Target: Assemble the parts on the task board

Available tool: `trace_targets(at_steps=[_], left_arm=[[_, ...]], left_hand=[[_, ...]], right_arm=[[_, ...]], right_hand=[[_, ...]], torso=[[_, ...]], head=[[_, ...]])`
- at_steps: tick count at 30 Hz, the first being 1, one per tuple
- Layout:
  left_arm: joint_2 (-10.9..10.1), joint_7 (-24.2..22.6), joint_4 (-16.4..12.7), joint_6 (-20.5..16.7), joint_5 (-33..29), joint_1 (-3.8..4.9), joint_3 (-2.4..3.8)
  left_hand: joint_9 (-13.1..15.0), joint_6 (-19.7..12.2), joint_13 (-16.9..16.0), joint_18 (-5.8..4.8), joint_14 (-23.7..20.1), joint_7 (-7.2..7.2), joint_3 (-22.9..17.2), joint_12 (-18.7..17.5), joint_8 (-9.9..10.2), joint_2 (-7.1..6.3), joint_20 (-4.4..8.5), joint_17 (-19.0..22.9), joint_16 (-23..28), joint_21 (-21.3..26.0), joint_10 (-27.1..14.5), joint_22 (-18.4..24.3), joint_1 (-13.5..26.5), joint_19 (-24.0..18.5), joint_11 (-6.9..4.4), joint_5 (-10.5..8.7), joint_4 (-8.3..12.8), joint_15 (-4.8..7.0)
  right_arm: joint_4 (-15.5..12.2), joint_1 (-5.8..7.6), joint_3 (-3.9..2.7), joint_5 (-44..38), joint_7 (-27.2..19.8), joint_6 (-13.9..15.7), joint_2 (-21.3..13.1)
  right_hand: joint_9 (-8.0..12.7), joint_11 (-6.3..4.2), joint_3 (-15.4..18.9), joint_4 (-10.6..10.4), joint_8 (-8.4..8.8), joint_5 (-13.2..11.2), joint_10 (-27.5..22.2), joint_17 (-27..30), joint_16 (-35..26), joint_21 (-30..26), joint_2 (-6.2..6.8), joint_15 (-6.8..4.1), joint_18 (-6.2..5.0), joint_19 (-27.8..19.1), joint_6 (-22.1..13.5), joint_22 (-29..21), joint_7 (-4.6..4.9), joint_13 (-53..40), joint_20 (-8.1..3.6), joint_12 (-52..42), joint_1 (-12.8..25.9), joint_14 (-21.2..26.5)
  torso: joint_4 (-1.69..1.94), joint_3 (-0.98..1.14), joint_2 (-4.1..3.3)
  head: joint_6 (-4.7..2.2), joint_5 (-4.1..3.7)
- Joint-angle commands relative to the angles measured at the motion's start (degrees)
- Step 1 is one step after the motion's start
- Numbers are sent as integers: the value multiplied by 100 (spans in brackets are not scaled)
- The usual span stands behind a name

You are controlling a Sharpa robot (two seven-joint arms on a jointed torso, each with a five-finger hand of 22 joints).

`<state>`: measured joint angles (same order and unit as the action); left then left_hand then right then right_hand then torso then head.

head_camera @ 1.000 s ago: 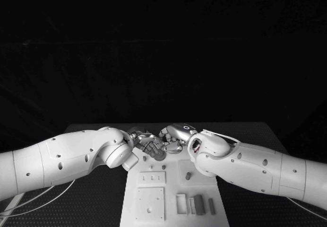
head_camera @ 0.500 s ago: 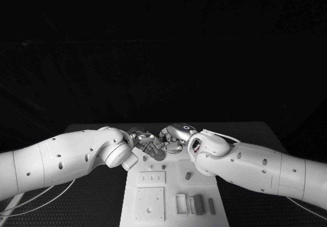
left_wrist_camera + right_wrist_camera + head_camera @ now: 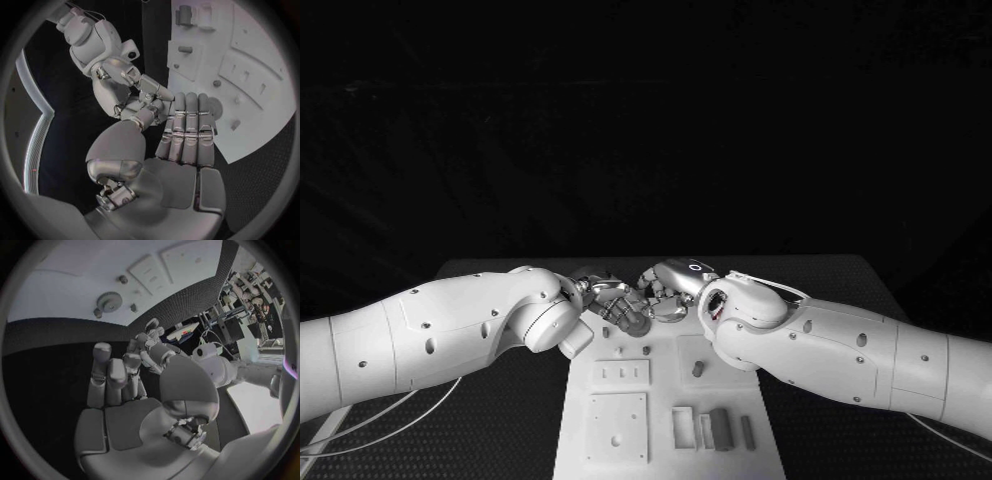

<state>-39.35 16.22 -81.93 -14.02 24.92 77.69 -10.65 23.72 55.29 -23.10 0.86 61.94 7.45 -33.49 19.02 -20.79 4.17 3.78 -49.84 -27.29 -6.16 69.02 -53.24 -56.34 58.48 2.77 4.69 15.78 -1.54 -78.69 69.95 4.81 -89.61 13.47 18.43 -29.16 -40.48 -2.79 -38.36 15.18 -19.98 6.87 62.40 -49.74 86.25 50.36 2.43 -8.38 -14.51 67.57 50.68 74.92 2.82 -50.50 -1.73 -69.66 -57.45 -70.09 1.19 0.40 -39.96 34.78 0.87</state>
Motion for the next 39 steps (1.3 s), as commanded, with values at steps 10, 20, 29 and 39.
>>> trace_targets(at_steps=[10,20,29,39], left_arm=[[-5,-133,-28,-214,175,10,13],[-2,-173,-64,-430,175,10,13],[-1,-120,-70,-486,185,10,12],[8,-91,-82,-518,203,10,10]], left_hand=[[10,79,-32,-86,35,0,-18,2,-4,56,17,14,-66,18,60,-42,259,44,-13,-169,-83,1],[11,73,-42,-86,18,-1,-25,-1,3,43,23,15,-72,24,47,-58,259,35,-7,-168,-43,-1],[26,112,-73,-86,41,-20,-64,26,-15,26,40,8,-109,10,78,-94,200,64,-22,-161,27,15],[147,314,-212,-86,166,-116,-157,191,-122,6,114,-66,-332,-74,224,-229,247,222,-111,582,-16,96]], right_arm=[[-107,-16,5,59,-66,-122,-6],[-131,-16,5,72,-26,-126,0],[-142,-19,5,79,-16,-133,4],[-138,-20,5,142,-14,-145,16]], right_hand=[[-12,-26,-23,13,-8,38,8,-12,-23,1,-44,-38,-49,8,1250,98,32,-13,-15,26,8,-18],[-17,-28,-21,19,-6,37,13,-9,-24,1,-44,-39,-49,10,1258,99,31,-18,-14,28,15,-21],[-20,-28,-19,21,-5,36,16,-9,-25,1,-42,-39,-49,12,1262,100,30,-21,-13,30,23,-23],[-21,-29,-17,22,1,36,18,36,-33,-1,-38,-39,-49,11,1261,99,30,-24,-11,34,33,-2]], torso=[[0,1,6],[-1,2,6],[-7,4,7],[-1,5,6]], head=[[36,24],[36,30],[35,39],[36,52]])
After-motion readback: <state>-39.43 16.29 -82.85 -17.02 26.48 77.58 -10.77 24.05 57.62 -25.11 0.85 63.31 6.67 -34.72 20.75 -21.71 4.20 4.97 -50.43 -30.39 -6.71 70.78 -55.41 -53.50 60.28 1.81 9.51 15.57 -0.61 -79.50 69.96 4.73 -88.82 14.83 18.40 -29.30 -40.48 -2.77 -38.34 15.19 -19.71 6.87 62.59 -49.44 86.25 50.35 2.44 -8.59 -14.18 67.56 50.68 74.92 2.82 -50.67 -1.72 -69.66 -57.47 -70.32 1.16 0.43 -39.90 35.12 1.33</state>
